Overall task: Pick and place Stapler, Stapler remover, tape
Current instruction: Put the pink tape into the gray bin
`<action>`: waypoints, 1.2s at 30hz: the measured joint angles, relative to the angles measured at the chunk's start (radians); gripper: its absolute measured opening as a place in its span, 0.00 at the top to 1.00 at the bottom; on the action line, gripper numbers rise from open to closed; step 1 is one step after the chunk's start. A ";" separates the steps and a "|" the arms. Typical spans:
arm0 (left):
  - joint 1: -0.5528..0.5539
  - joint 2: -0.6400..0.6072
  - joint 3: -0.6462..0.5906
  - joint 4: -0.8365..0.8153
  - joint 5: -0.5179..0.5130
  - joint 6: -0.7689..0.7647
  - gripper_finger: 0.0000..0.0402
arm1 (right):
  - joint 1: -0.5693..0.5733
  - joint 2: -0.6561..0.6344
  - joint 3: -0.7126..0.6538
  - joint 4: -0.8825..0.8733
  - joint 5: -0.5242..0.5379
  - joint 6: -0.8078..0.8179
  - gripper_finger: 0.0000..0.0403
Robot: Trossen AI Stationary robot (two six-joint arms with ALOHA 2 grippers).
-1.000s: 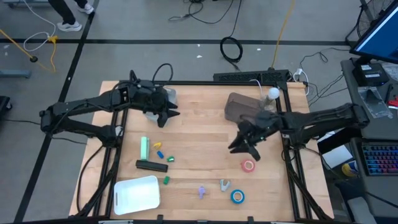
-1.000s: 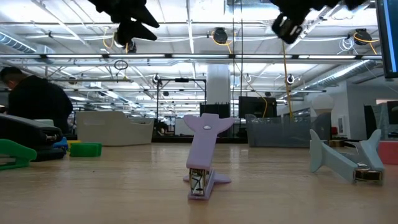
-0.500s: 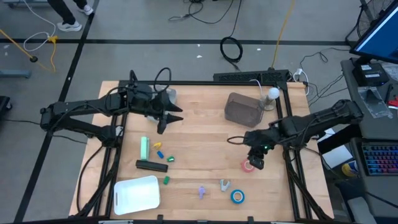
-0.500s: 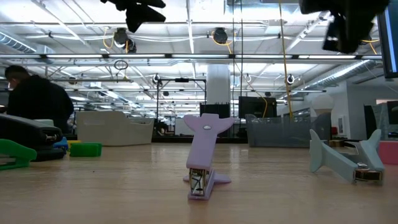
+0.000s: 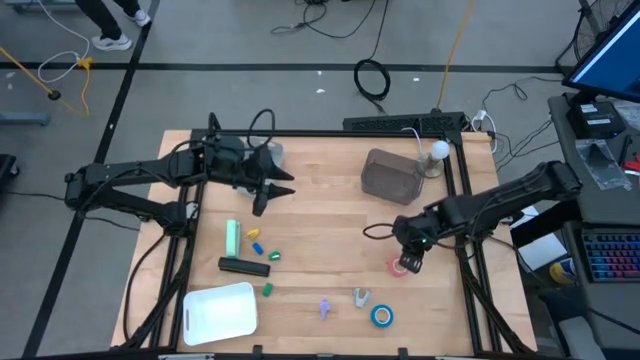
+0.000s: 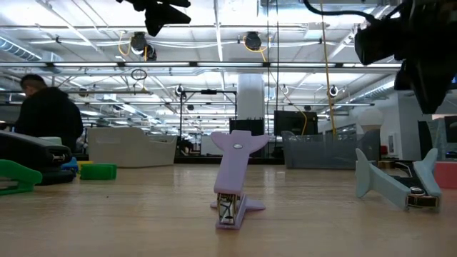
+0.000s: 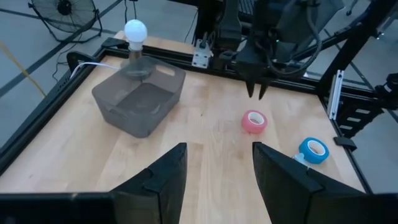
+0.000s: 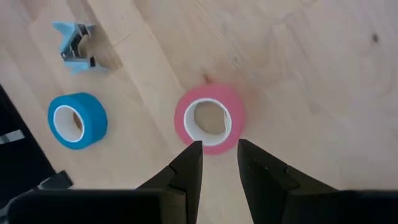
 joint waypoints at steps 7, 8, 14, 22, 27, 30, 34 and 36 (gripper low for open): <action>-0.011 0.000 0.000 0.000 0.002 -0.001 0.54 | -0.012 0.000 -0.070 0.044 -0.085 0.067 0.77; -0.011 0.000 0.000 0.000 0.002 -0.001 0.54 | -0.017 -0.001 -0.076 0.038 -0.079 0.091 0.77; -0.011 0.000 0.000 0.000 0.001 -0.001 0.54 | -0.035 0.000 -0.094 0.036 -0.078 0.105 0.68; -0.011 0.000 0.000 0.000 0.000 -0.004 0.54 | -0.034 0.000 -0.094 0.075 -0.078 0.124 0.49; -0.011 0.000 0.000 0.000 0.000 -0.004 0.54 | -0.025 0.036 -0.094 0.112 -0.078 0.131 0.46; -0.011 0.000 0.000 0.001 -0.001 -0.003 0.54 | -0.025 0.071 -0.113 0.118 -0.080 0.111 0.47; -0.011 0.000 0.000 0.007 -0.003 -0.002 0.54 | -0.026 0.104 -0.148 0.141 -0.080 0.105 0.48; -0.011 0.000 0.000 0.007 -0.003 -0.001 0.54 | -0.026 0.114 -0.161 0.159 -0.080 0.105 0.47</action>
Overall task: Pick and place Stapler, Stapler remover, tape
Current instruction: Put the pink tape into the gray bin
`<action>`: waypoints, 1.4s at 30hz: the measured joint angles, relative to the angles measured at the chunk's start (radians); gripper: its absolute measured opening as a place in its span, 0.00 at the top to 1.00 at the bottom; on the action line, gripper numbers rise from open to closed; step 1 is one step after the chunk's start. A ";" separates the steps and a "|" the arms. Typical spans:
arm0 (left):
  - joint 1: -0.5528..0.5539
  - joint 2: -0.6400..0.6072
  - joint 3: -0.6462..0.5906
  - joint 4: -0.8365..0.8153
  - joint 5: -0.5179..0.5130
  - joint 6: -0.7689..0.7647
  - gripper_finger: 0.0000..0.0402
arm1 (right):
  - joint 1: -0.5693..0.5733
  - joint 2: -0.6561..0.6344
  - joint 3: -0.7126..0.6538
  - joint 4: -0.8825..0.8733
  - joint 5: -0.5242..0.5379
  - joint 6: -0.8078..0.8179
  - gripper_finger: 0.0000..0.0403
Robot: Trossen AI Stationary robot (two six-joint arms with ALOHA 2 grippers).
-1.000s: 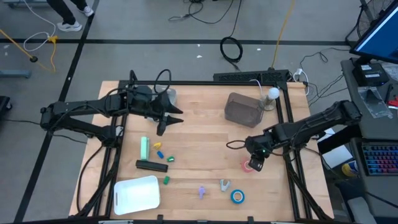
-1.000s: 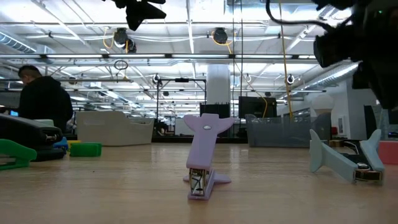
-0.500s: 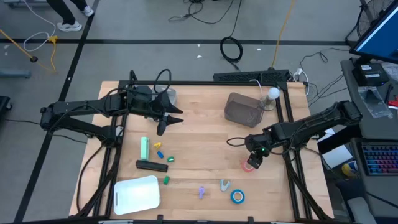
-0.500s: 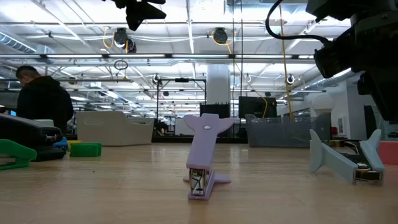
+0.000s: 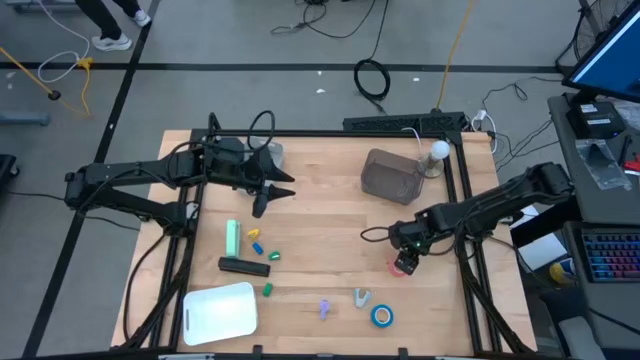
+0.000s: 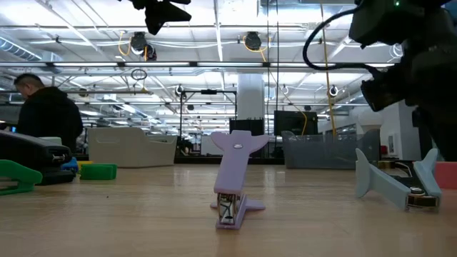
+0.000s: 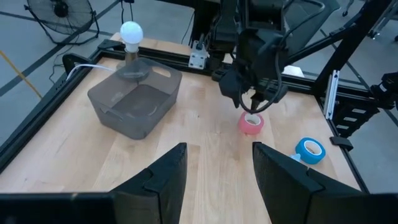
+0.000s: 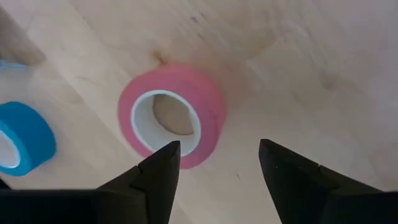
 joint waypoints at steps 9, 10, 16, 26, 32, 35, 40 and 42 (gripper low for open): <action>0.000 0.000 0.000 0.000 -0.001 0.000 0.54 | 0.000 0.002 -0.071 0.132 0.000 0.026 0.48; 0.000 0.000 0.000 0.000 -0.001 0.000 0.54 | 0.000 0.002 -0.077 0.133 0.000 0.030 0.48; 0.001 0.000 0.000 0.001 -0.001 0.000 0.54 | -0.001 -0.001 -0.105 0.140 0.000 0.051 0.52; 0.001 0.000 0.000 0.000 -0.002 0.002 0.54 | -0.001 -0.006 -0.109 0.134 0.008 0.045 0.81; 0.001 0.000 0.000 0.018 -0.001 -0.041 0.54 | -0.001 -0.056 -0.112 0.180 -0.018 0.030 0.91; 0.001 0.000 0.000 0.052 -0.002 -0.097 0.54 | -0.009 -0.095 -0.112 0.268 -0.025 0.042 0.91; 0.000 0.021 0.000 0.116 -0.001 -0.179 0.54 | -0.050 -0.168 -0.111 0.534 -0.019 0.076 0.91; -0.006 0.039 0.000 0.150 0.000 -0.202 0.54 | -0.078 -0.190 -0.111 0.657 0.004 0.074 0.91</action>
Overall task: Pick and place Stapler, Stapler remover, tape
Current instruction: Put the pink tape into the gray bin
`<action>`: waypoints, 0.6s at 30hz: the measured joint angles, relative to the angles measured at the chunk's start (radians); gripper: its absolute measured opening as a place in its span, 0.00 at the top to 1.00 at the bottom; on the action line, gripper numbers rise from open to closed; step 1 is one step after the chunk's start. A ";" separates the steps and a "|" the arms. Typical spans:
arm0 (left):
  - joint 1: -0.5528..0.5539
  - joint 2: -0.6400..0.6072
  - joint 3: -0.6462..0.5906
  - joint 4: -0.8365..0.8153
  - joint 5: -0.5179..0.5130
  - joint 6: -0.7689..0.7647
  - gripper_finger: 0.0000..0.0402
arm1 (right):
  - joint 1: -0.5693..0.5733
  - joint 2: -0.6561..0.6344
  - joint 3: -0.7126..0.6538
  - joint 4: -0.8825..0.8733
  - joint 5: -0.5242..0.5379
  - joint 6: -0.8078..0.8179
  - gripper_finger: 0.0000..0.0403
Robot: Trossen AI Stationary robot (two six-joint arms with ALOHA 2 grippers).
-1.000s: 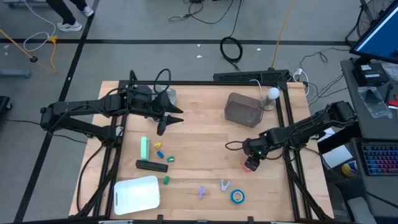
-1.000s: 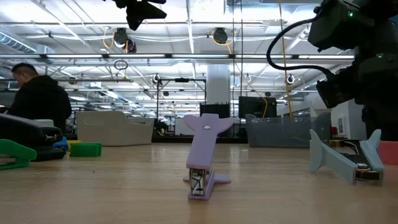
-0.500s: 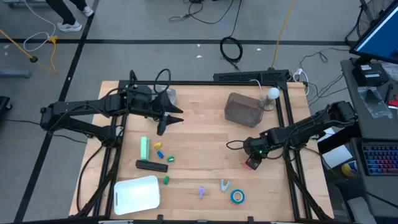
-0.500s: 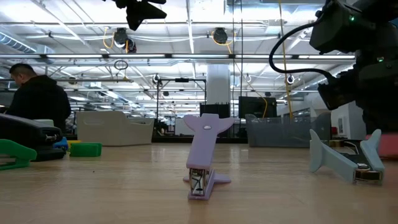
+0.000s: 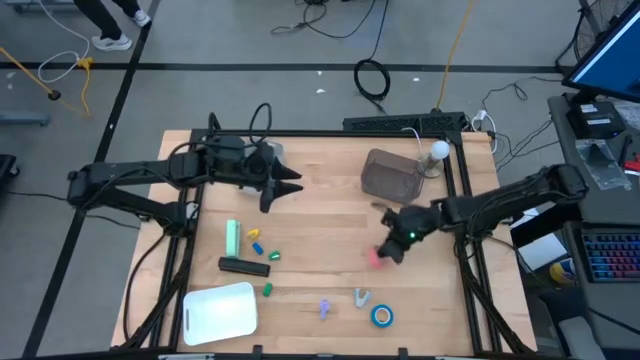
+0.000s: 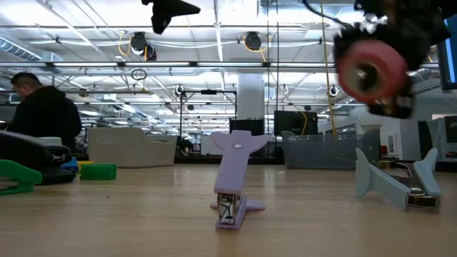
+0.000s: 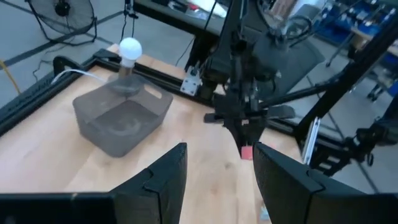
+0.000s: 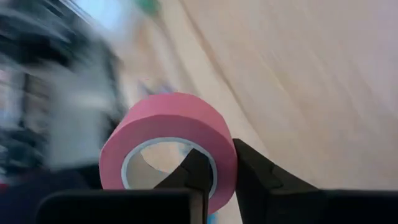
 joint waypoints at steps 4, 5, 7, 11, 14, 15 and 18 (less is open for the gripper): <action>-0.016 0.051 0.000 0.053 0.002 -0.034 0.54 | -0.069 -0.021 0.002 0.235 0.032 -0.048 0.91; -0.022 0.067 0.000 0.073 0.006 -0.049 0.54 | -0.086 -0.022 0.002 0.291 0.043 -0.063 0.91; -0.033 0.098 0.000 0.111 0.011 -0.082 0.54 | -0.117 -0.022 0.002 0.384 0.076 -0.095 0.91; -0.059 0.162 0.000 0.187 0.021 -0.104 0.54 | -0.168 -0.022 0.003 0.489 0.159 -0.174 0.91; -0.074 0.209 0.000 0.272 0.076 -0.104 0.54 | -0.188 -0.022 0.003 0.495 0.237 -0.236 0.91; -0.079 0.227 0.000 0.313 0.092 -0.103 0.54 | -0.191 -0.022 0.003 0.497 0.261 -0.254 0.91; -0.091 0.275 0.000 0.419 0.116 -0.100 0.54 | -0.193 -0.013 0.003 0.525 0.309 -0.301 0.91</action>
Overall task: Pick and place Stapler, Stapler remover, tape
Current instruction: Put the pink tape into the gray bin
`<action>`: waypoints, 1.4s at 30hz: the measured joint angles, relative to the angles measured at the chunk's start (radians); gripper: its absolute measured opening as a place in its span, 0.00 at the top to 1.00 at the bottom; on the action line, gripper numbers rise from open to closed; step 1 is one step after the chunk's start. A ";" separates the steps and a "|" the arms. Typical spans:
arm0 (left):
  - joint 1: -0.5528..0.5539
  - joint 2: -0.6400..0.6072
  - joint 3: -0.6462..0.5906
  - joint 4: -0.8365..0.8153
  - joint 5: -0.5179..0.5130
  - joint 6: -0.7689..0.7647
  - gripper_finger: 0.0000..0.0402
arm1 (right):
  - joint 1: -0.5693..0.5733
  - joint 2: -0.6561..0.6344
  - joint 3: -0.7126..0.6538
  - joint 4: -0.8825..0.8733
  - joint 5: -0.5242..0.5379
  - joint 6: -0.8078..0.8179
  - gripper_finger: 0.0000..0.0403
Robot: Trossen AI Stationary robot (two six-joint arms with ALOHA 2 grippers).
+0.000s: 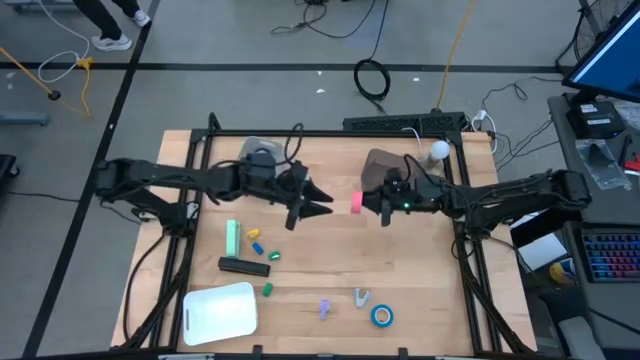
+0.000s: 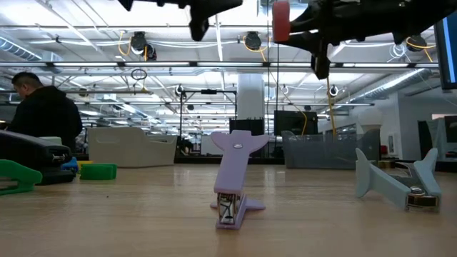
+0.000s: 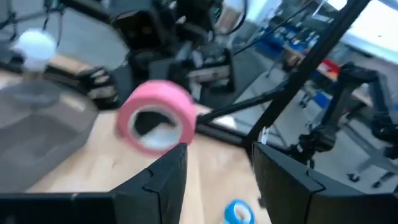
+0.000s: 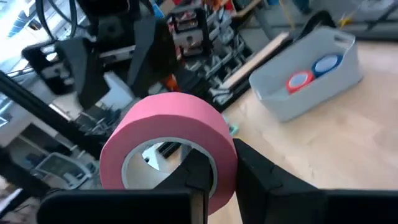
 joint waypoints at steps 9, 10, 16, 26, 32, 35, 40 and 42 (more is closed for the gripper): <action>-0.007 0.139 0.000 0.254 0.100 -0.061 0.54 | 0.000 0.029 0.000 0.023 0.009 -0.046 0.91; -0.006 0.150 0.000 0.265 0.102 -0.070 0.54 | 0.000 0.030 0.000 0.028 0.009 -0.047 0.91; -0.006 0.183 0.000 0.280 0.102 -0.097 0.54 | 0.000 0.029 0.000 0.050 0.010 -0.061 0.91; -0.006 0.184 0.000 0.285 0.049 -0.093 0.54 | -0.001 0.029 0.000 0.055 0.016 -0.054 0.91; 0.008 0.183 0.000 0.253 0.066 -0.071 0.54 | 0.004 0.029 0.000 0.031 0.007 -0.029 0.91; 0.030 0.183 0.000 0.221 0.099 -0.078 0.54 | 0.009 0.029 0.000 0.038 -0.036 -0.007 0.91; 0.046 0.184 0.000 0.172 0.114 -0.098 0.54 | 0.008 0.029 0.000 0.035 -0.050 0.014 0.91; 0.048 0.184 0.000 0.181 0.116 -0.100 0.54 | 0.009 0.029 0.000 0.035 -0.051 0.014 0.91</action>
